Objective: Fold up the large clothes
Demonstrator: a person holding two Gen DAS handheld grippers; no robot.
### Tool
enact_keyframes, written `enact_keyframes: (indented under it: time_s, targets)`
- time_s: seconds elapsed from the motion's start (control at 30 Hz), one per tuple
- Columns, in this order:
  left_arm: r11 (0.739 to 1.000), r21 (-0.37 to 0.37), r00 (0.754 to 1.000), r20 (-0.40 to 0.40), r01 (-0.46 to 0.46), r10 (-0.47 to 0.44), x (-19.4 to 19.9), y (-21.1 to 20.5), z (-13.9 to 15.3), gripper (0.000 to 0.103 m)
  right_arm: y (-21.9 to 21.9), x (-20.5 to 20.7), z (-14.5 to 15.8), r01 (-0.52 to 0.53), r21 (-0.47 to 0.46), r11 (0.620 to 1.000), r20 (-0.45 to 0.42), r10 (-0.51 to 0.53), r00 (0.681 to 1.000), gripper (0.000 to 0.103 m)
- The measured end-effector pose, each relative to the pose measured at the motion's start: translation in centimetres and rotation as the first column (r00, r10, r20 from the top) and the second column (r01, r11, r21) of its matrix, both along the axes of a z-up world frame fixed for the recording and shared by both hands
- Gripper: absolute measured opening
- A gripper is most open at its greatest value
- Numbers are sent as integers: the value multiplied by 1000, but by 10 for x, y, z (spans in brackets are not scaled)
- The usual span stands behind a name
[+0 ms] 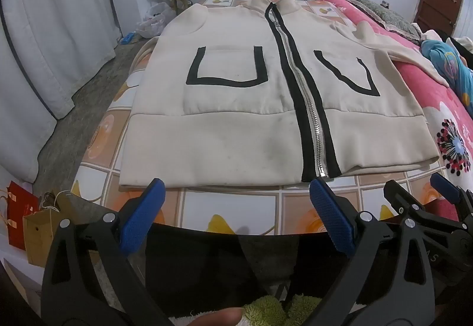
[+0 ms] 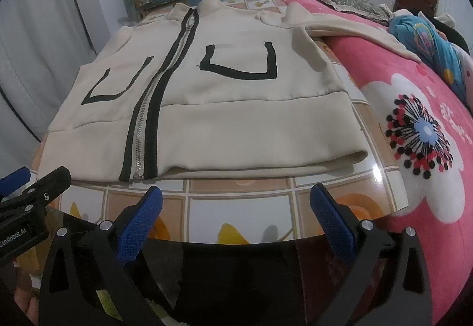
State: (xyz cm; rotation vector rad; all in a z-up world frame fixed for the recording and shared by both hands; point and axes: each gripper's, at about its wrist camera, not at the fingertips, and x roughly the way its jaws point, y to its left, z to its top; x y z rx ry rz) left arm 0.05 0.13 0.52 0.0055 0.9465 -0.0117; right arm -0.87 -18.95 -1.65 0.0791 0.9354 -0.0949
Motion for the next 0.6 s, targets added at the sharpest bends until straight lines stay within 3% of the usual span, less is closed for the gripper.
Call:
enact_keyframes:
  time_s: [0.6]
  targets:
    - [1000,-2,1000,-1,1,-1,0,-1,0,95,2,2,-2,0,-1,1000,-4,0,1000,97]
